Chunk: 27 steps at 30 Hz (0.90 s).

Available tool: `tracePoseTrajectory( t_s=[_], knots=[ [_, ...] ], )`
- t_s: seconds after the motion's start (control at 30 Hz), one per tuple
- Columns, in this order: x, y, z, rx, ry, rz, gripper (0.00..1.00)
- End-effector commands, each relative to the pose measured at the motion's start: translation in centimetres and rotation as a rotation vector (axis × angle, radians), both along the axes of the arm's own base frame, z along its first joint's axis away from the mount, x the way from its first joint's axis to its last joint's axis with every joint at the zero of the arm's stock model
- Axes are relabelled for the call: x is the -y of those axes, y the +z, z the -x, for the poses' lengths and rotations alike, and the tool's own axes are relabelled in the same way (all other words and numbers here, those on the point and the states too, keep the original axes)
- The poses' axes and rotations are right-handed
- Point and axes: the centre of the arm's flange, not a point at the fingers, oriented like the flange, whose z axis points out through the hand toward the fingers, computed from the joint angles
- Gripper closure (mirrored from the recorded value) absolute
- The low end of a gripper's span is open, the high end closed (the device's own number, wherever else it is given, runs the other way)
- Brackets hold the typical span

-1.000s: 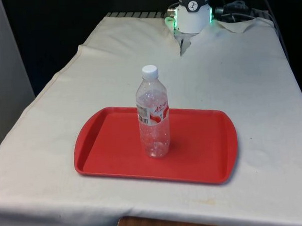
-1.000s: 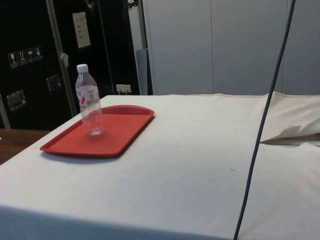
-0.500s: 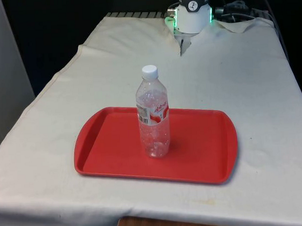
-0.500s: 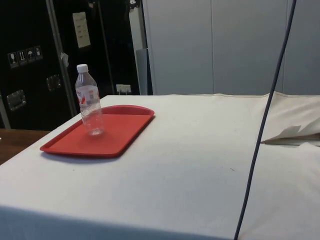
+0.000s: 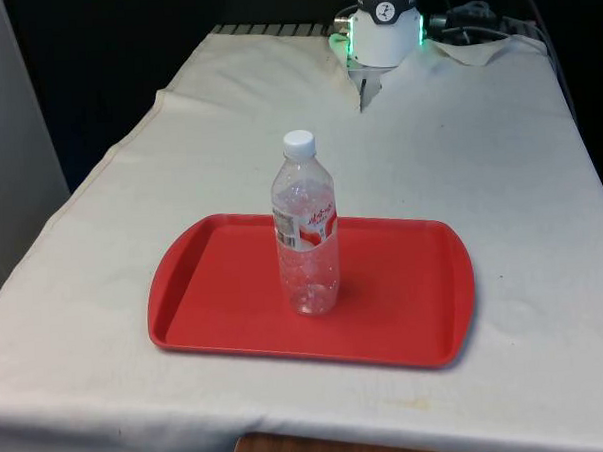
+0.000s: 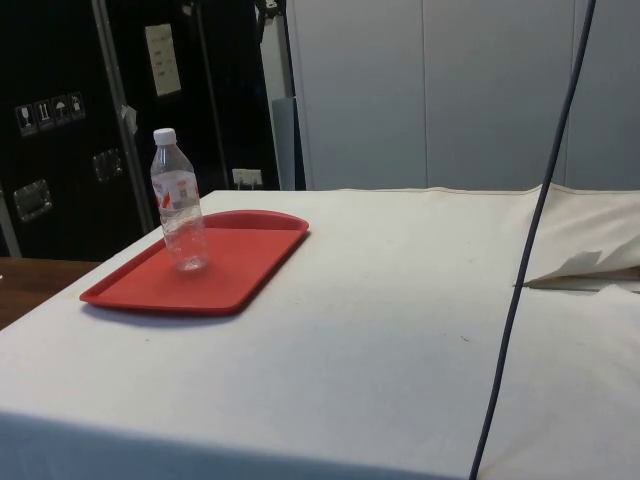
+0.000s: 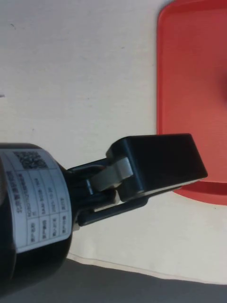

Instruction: Place the bottle upright on the tray.

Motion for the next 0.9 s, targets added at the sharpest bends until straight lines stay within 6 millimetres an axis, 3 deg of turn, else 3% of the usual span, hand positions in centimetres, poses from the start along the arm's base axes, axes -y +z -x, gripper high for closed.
tracePoseTrajectory(
  t_s=[0.0, 0.87],
  knots=[
    [-0.07, 0.02, 0.27, -0.003, -0.012, -0.019, 0.0],
    [0.29, 0.04, 1.18, -0.058, -0.107, -0.155, 0.0]
  ],
)
